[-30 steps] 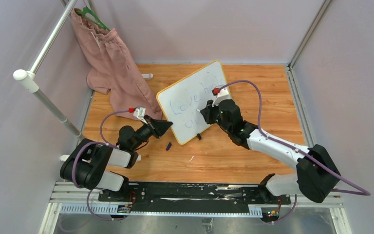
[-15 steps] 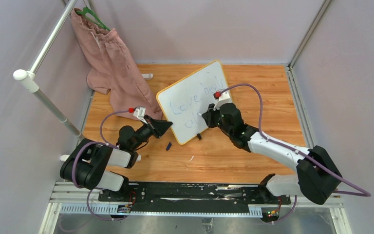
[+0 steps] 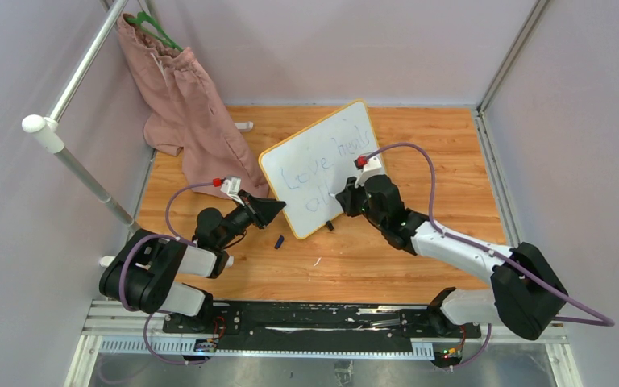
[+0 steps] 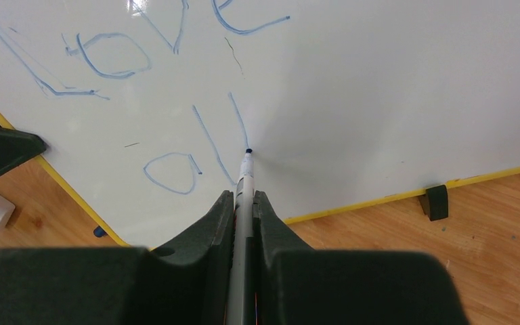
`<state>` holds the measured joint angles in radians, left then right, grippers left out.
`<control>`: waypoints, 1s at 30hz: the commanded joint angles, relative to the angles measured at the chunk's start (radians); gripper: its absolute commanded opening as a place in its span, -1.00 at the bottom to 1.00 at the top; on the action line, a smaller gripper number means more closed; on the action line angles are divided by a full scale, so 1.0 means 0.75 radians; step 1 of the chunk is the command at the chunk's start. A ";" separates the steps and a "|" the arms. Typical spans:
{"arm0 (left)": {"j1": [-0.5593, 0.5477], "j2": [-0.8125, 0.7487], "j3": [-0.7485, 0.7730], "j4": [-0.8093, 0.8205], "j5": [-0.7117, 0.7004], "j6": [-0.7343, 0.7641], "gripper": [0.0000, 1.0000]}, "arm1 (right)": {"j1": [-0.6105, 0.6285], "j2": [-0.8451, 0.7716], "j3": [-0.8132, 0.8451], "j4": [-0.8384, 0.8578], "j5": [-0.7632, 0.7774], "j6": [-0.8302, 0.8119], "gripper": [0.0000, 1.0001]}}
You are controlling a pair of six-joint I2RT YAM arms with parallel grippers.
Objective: Write a sentence on the whiteboard
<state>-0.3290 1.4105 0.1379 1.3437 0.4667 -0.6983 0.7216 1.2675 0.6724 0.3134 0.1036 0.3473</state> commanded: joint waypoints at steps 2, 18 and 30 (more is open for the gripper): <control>-0.009 -0.026 -0.006 0.055 0.018 0.005 -1.00 | -0.019 -0.027 -0.044 -0.021 -0.003 0.021 -1.00; -0.011 -0.034 -0.007 0.047 0.020 0.006 -1.00 | -0.056 -0.059 -0.073 -0.039 0.034 0.014 -1.00; -0.011 -0.027 -0.007 0.055 0.020 0.005 -1.00 | -0.118 -0.223 -0.112 -0.020 -0.013 0.027 -1.00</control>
<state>-0.3290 1.4067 0.1379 1.3437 0.4683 -0.6987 0.6456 1.1492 0.6132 0.2779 0.0978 0.3515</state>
